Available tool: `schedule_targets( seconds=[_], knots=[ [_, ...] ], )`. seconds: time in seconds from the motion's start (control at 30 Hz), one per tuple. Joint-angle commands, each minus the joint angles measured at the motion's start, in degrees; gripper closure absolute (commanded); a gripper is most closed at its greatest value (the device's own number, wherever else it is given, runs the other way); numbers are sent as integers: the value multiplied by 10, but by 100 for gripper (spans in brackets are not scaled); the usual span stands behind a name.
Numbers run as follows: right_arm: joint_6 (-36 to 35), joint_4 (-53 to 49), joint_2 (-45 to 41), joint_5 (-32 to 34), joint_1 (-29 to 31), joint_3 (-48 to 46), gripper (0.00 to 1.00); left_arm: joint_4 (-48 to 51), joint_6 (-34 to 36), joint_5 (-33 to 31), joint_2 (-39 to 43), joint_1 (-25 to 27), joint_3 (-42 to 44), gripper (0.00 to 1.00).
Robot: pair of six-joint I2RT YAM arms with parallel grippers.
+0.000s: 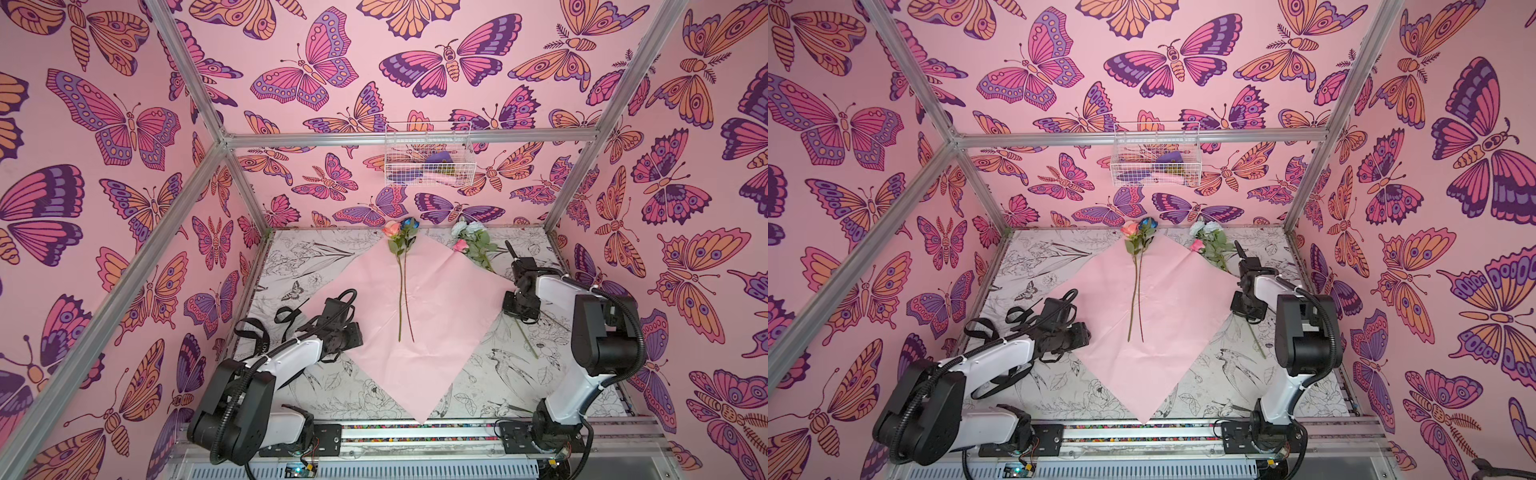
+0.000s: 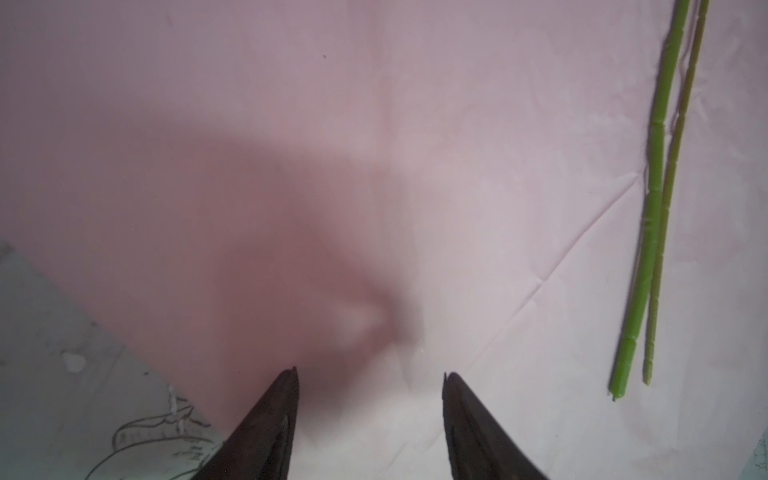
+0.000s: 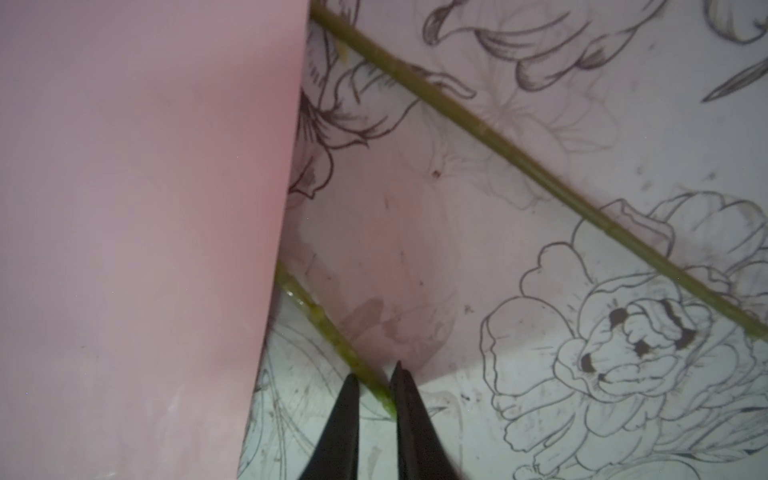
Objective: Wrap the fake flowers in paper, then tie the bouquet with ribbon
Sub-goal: 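Grasp another flower stem with the right gripper and lift it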
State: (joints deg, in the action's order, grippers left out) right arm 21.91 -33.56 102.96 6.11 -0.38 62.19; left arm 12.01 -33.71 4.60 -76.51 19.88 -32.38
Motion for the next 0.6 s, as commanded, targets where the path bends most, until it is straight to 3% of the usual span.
schedule_targets(
  seconds=[0.0, 0.17, 0.57],
  knots=[
    [-21, -17, 31, -13, -4, 1, 88, 3, -4, 3, 7, -4, 1, 42],
    [-32, -20, 45, -17, -4, 30, 95, 3, -4, 0, 15, -4, 6, 42],
    [-57, -54, 41, -49, -3, 99, 100, 5, -6, 0, 29, -4, 12, 42]
  ],
)
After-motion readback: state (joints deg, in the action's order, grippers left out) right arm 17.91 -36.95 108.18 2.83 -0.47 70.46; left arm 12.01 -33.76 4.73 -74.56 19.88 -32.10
